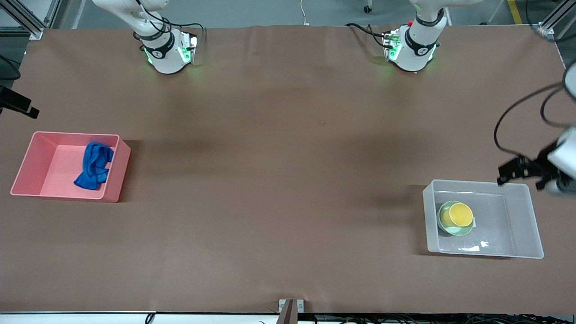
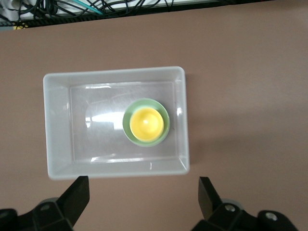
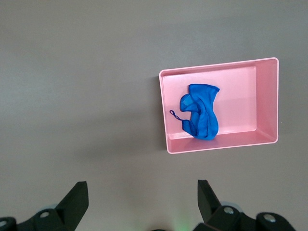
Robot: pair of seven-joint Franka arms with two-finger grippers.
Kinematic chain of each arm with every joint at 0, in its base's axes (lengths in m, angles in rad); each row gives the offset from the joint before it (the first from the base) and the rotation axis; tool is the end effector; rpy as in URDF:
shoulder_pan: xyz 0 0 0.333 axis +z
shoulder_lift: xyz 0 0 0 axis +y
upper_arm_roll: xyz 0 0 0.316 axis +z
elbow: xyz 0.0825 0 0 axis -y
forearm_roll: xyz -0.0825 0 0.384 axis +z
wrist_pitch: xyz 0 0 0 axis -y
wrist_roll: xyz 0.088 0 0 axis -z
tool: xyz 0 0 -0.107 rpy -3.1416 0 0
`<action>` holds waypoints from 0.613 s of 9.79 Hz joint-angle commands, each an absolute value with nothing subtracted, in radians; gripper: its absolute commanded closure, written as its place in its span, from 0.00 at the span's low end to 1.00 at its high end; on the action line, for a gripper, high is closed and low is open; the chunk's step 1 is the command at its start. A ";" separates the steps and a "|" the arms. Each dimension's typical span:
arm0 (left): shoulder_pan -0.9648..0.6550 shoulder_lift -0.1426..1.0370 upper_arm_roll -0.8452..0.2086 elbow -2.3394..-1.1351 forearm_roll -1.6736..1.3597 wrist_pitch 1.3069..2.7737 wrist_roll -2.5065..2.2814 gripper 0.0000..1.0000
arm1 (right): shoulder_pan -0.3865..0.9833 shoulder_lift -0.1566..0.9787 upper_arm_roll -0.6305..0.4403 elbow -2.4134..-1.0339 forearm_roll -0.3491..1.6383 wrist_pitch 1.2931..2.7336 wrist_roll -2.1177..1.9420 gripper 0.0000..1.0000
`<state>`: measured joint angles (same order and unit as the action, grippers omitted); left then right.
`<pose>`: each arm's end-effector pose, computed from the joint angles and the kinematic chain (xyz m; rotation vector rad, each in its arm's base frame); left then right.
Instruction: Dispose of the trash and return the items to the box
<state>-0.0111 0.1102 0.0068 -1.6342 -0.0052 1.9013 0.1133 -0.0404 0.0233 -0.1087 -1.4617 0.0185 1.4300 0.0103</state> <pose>0.6129 -0.0032 0.5610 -3.1224 0.1819 -0.2459 0.5417 -0.0783 0.6505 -3.1112 0.2453 0.0837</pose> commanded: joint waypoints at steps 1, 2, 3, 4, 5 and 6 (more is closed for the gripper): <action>-0.012 -0.050 -0.046 -1.749 0.043 1.800 0.034 0.00 | -0.043 0.020 -0.100 -1.457 0.017 1.427 0.002 0.00; -0.015 -0.079 -0.049 -1.738 0.032 1.723 0.035 0.00 | -0.041 0.020 -0.098 -1.457 0.017 1.427 0.002 0.00; -0.017 -0.090 -0.051 -1.705 0.028 1.679 0.041 0.00 | -0.038 0.020 -0.097 -1.456 0.017 1.428 0.002 0.00; -0.026 -0.069 -0.049 -1.631 0.026 1.639 0.040 0.00 | -0.035 0.020 -0.095 -1.456 0.015 1.430 0.002 0.00; -0.031 -0.036 -0.049 -1.556 0.025 1.579 0.040 0.00 | -0.035 0.020 -0.095 -1.456 0.015 1.431 0.002 0.00; -0.040 -0.006 -0.043 -1.501 0.018 1.524 0.040 0.00 | -0.035 0.020 -0.086 -1.456 -0.004 1.433 0.003 0.00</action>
<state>-0.0240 -0.0843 -0.0506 -1.5836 0.0211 1.5949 0.0391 -0.0342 0.0233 -0.0974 -1.4611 0.0154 1.4332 0.0093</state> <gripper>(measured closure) 0.000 0.000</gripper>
